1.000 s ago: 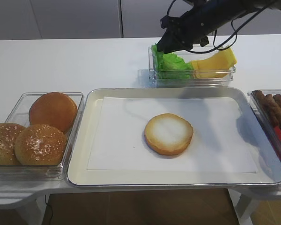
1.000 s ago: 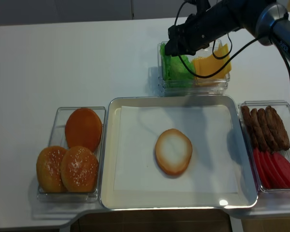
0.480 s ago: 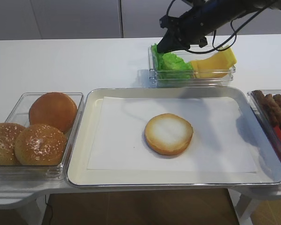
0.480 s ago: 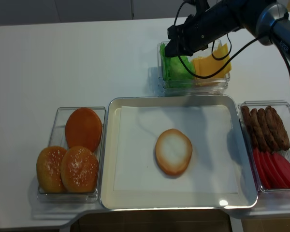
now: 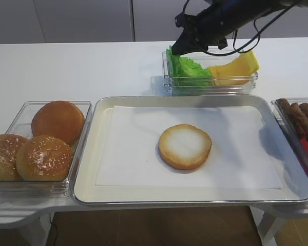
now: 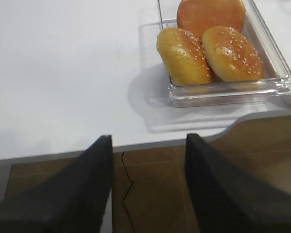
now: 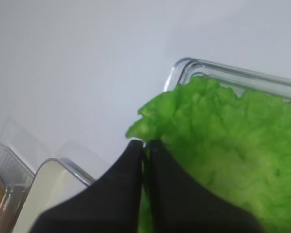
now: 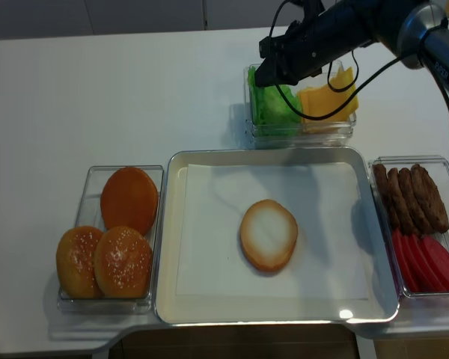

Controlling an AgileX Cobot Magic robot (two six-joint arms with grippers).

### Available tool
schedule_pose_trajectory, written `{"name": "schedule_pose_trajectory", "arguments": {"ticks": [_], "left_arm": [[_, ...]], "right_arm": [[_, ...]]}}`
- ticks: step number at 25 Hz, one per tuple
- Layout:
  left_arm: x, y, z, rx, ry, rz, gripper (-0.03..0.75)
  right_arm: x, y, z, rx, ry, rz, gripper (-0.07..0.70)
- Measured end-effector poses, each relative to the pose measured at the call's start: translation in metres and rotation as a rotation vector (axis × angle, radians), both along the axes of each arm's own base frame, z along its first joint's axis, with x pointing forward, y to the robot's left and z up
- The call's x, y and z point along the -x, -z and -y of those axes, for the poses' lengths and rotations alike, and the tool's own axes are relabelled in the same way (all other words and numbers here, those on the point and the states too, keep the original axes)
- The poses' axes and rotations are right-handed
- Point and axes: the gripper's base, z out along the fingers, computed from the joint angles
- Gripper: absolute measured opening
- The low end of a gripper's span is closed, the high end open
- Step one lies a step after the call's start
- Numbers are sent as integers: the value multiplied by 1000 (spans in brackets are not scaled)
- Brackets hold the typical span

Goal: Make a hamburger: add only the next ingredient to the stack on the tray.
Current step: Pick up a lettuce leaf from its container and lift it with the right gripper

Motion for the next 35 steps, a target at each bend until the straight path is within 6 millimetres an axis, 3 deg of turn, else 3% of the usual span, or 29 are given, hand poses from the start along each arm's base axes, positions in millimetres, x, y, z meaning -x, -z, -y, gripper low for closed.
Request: {"name": "schedule_pose_trajectory", "arguments": {"ticks": [26, 35], "left_arm": [[0, 0, 0, 0, 0, 0, 358], [0, 0, 0, 0, 0, 0, 358]], "right_arm": [[15, -49, 2, -24, -15, 114, 23], [40, -100, 9, -1, -12, 204, 22]]}}
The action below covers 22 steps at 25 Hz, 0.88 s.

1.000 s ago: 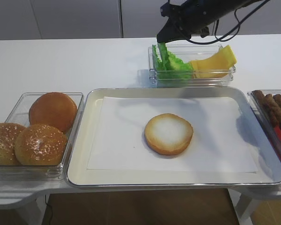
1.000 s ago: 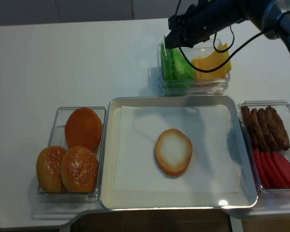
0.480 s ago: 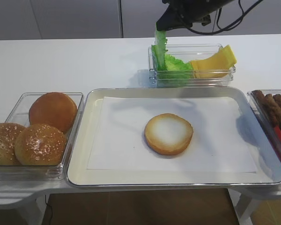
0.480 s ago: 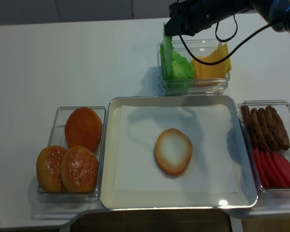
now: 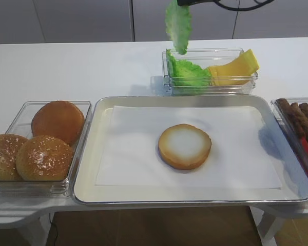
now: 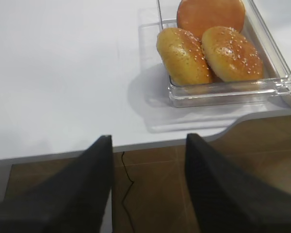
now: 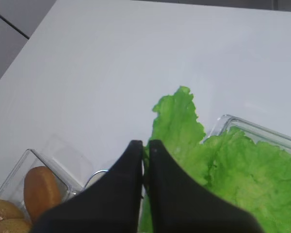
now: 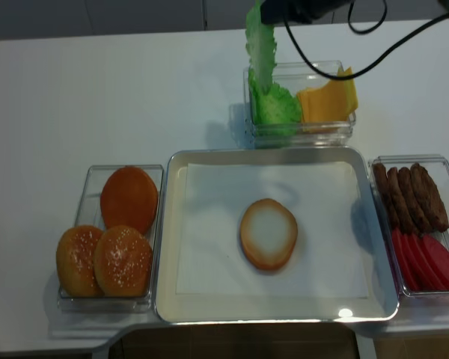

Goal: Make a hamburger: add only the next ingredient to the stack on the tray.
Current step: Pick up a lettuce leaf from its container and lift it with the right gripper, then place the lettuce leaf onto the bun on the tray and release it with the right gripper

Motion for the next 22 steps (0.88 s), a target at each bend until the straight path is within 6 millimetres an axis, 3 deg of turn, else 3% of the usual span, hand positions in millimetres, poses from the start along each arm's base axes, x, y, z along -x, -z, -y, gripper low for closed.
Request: {"name": "schedule_pose_trajectory", "arguments": {"ticks": [9, 12, 15, 22], "left_arm": [[0, 0, 0, 0, 0, 0, 358], [0, 0, 0, 0, 0, 0, 359], [0, 0, 0, 0, 0, 0, 358], [0, 0, 0, 0, 0, 0, 358]], "right_arm": [[45, -50, 13, 96, 2, 26, 22], [66, -58, 18, 105, 5, 21, 22], [90, -59, 23, 112, 5, 1, 22], [135, -28, 33, 137, 26, -93, 22]]}}
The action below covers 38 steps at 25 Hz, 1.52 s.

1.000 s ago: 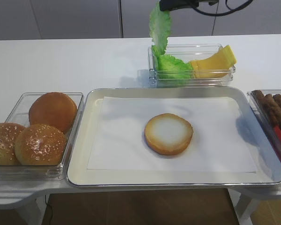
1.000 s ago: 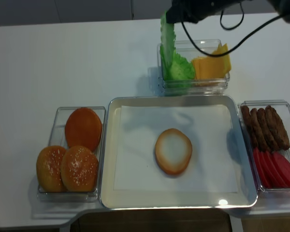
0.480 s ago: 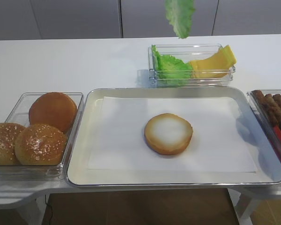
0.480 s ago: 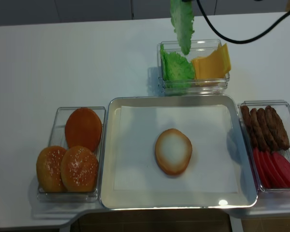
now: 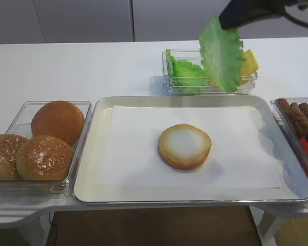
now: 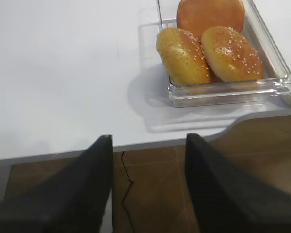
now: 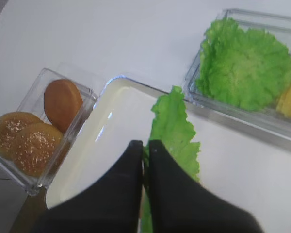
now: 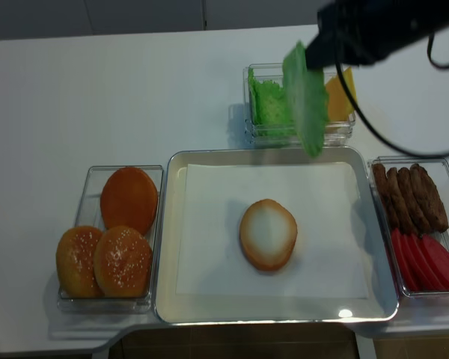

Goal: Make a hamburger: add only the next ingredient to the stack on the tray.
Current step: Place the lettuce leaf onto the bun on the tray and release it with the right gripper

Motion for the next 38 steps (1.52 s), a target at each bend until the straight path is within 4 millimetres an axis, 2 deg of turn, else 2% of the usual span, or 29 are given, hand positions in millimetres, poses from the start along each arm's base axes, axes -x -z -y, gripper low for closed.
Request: {"name": "schedule_pose_trajectory", "arguments": {"ticks": [7, 14, 17, 22, 23, 24, 38], "left_arm": [[0, 0, 0, 0, 0, 0, 358], [0, 0, 0, 0, 0, 0, 358], [0, 0, 0, 0, 0, 0, 358], [0, 0, 0, 0, 0, 0, 358], [0, 0, 0, 0, 0, 0, 0], [0, 0, 0, 0, 0, 0, 358], [0, 0, 0, 0, 0, 0, 358]], "right_arm": [[27, 41, 8, 27, 55, -73, 22], [30, 79, 15, 72, 128, -100, 22], [31, 89, 17, 80, 149, -106, 22], [30, 92, 18, 74, 168, -83, 22], [29, 92, 17, 66, 169, -77, 22], [29, 91, 17, 61, 168, -69, 22], [14, 108, 8, -2, 130, -101, 22]]}}
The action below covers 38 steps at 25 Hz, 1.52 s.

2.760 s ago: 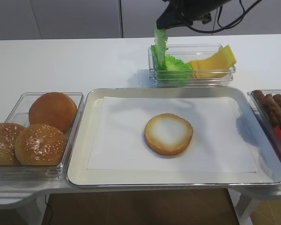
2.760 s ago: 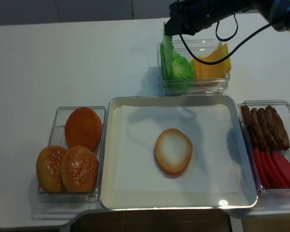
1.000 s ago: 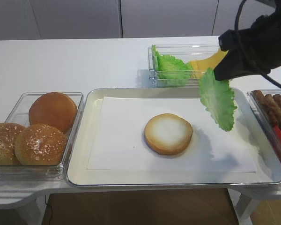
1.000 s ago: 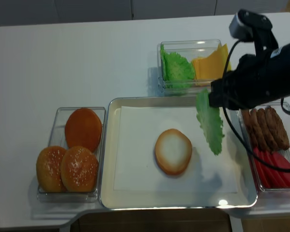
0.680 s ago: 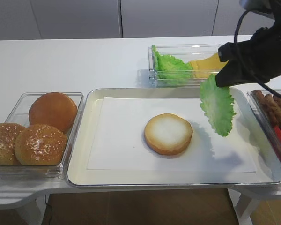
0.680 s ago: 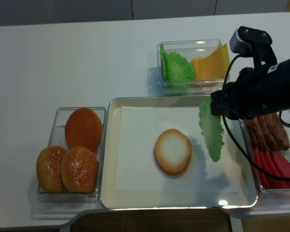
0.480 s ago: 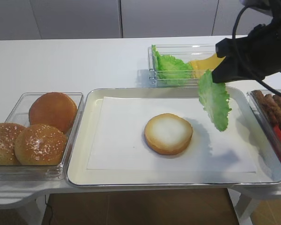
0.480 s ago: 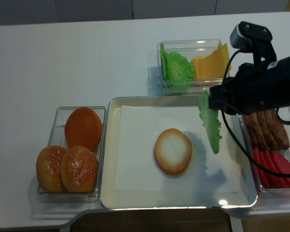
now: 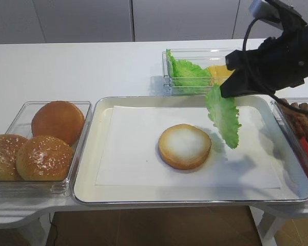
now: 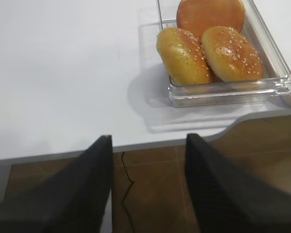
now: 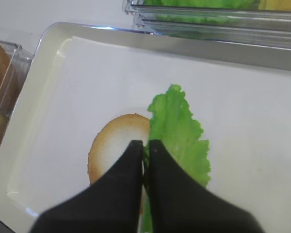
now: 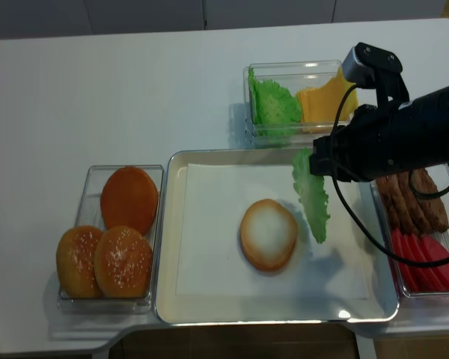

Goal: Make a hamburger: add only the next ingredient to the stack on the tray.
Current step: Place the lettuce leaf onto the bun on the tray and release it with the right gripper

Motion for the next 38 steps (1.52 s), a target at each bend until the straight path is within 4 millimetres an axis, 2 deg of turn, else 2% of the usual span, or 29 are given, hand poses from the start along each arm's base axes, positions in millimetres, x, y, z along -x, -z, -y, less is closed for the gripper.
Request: {"name": "schedule_pose_trajectory", "arguments": {"ticks": [11, 38], "left_arm": [[0, 0, 0, 0, 0, 0, 358], [0, 0, 0, 0, 0, 0, 358]], "right_arm": [[-9, 13, -6, -50, -11, -35, 22], [-5, 13, -14, -166, -44, -110, 22]]}}
